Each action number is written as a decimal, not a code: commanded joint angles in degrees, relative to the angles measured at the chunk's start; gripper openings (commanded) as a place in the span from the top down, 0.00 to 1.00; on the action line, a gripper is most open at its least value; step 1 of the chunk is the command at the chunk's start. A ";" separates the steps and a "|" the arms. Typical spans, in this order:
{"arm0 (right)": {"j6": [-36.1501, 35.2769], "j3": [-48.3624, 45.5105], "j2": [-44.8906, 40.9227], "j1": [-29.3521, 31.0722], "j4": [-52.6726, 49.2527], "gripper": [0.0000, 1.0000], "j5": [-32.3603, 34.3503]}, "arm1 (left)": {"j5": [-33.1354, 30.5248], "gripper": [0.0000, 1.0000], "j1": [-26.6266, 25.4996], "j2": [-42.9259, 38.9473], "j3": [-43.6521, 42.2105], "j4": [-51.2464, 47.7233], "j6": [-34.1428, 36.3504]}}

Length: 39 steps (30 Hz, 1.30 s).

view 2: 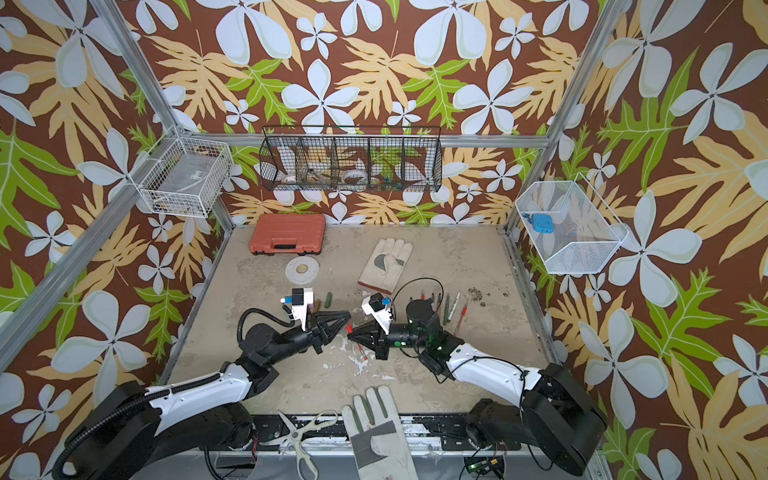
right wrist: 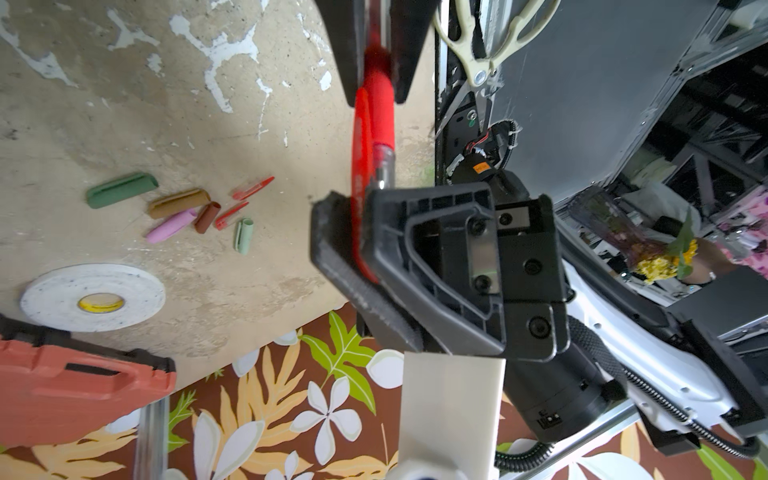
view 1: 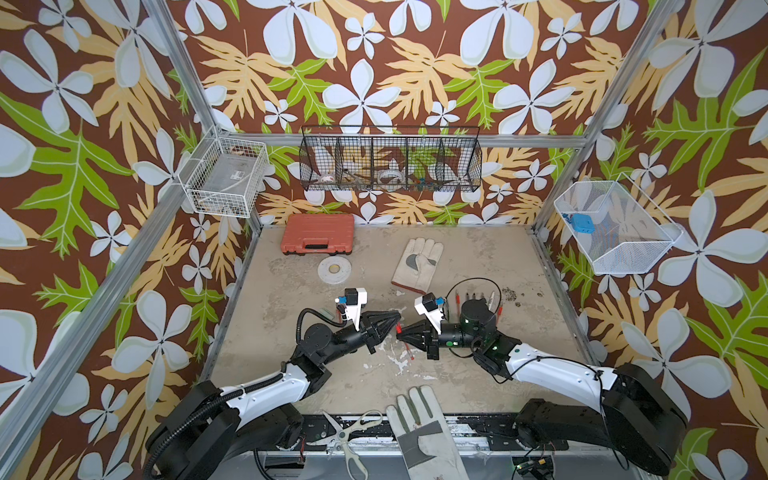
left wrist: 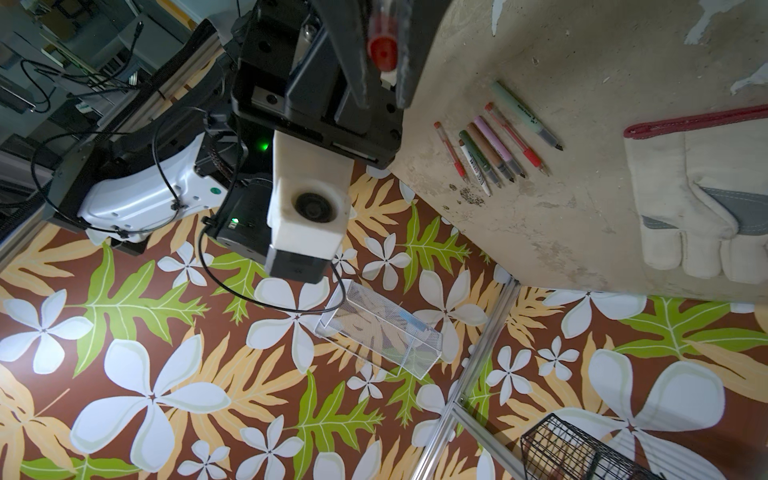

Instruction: Open the pen caps

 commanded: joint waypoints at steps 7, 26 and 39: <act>-8.27 3.84 -0.41 9.28 -13.50 1.00 27.89 | -17.00 1.00 2.93 -6.00 -2.85 -5.11 -3.83; -8.61 8.29 8.31 7.75 -17.10 1.00 9.31 | -6.24 1.00 17.38 -5.53 -8.30 9.07 -15.58; -8.20 6.30 5.05 5.30 -16.00 1.00 10.78 | -9.45 1.00 17.40 -10.30 -5.53 -3.62 -11.12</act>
